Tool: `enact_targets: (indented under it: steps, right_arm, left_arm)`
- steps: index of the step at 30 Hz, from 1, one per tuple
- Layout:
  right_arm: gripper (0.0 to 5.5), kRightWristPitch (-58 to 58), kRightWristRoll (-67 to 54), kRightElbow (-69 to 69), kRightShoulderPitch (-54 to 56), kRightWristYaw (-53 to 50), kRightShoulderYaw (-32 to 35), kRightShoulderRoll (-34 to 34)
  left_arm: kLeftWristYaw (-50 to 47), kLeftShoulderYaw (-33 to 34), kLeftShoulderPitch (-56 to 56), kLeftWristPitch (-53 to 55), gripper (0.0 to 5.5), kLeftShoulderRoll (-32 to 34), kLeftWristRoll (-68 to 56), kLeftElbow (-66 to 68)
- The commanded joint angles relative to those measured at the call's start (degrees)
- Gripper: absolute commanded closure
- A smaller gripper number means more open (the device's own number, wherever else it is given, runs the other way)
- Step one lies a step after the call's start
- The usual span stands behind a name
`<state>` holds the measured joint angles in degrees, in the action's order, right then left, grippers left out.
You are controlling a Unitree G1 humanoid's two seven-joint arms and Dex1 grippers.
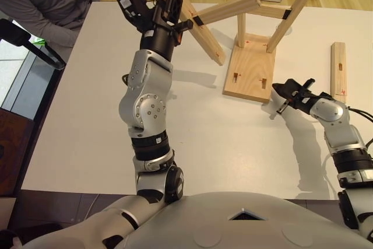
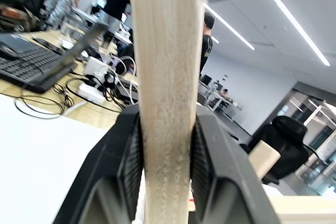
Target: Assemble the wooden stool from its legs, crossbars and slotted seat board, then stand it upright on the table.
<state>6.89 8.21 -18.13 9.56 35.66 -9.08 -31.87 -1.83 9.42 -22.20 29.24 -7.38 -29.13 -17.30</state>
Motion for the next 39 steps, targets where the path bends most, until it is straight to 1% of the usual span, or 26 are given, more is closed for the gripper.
enact_targets:
  steps: [1, 3, 5, 7, 10, 12, 14, 21, 28, 33, 39]
  right_arm:
    - [5.5, -1.8, -3.51, 2.58, 1.78, 3.58, 0.42, 0.69]
    - [5.5, -1.78, -2.67, 0.95, 4.16, 4.24, -1.45, 2.0]
    - [5.5, -2.19, -2.57, 0.6, 5.8, 4.23, -1.63, 2.6]
    - [5.5, -2.67, -3.53, 1.6, 5.62, 4.04, -0.09, 1.84]
    - [5.5, -3.07, -4.76, 1.99, 3.64, 2.87, 3.45, -0.23]
    - [5.5, -2.97, -4.81, 1.51, 2.81, 3.01, 4.5, -1.43]
    - [5.5, -2.81, -4.72, 1.15, 2.56, 3.15, 4.79, -2.02]
    - [5.5, -3.14, -4.9, 2.47, 1.87, 3.28, 4.9, -2.16]
    - [5.5, -3.39, -5.2, 3.27, 1.76, 4.85, 4.56, -2.81]
    - [5.5, -3.81, -5.14, 3.75, 2.09, 5.21, 4.36, -2.68]
    - [5.5, -4.11, -5.15, 4.23, 1.52, 4.51, 4.43, -2.02]
  left_arm:
    - [-0.93, -1.05, -0.25, -3.94, 4.47, -1.15, 1.68, -0.45]
    - [-1.27, -2.13, 0.53, -5.34, 4.47, -1.4, 3.0, -0.5]
    - [-1.41, -3.27, 1.45, -5.87, 4.47, -1.26, 4.27, -0.06]
    - [-2.04, -4.36, 2.49, -6.16, 4.47, -1.78, 5.24, 0.54]
    - [-4.56, -6.62, 4.08, -6.14, 4.47, -4.94, 5.75, 1.16]
    - [-5.93, -8.4, 4.8, -6.61, 4.47, -7.01, 5.06, 1.61]
    - [-6.66, -10.15, 5.09, -6.88, 4.47, -7.73, 4.32, 1.97]
    - [-7.85, -14.76, 8.56, -7.73, 4.47, -5.86, 6.21, 5.53]
    - [-9.14, -18.42, 11.45, -12.64, 4.47, -5.5, 7.61, 9.59]
    - [-10.07, -19.5, 10.86, -15.53, 4.47, -5.27, 6.93, 11.55]
    - [-9.26, -20.55, 8.31, -15.76, 4.47, -4.76, 4.63, 11.69]
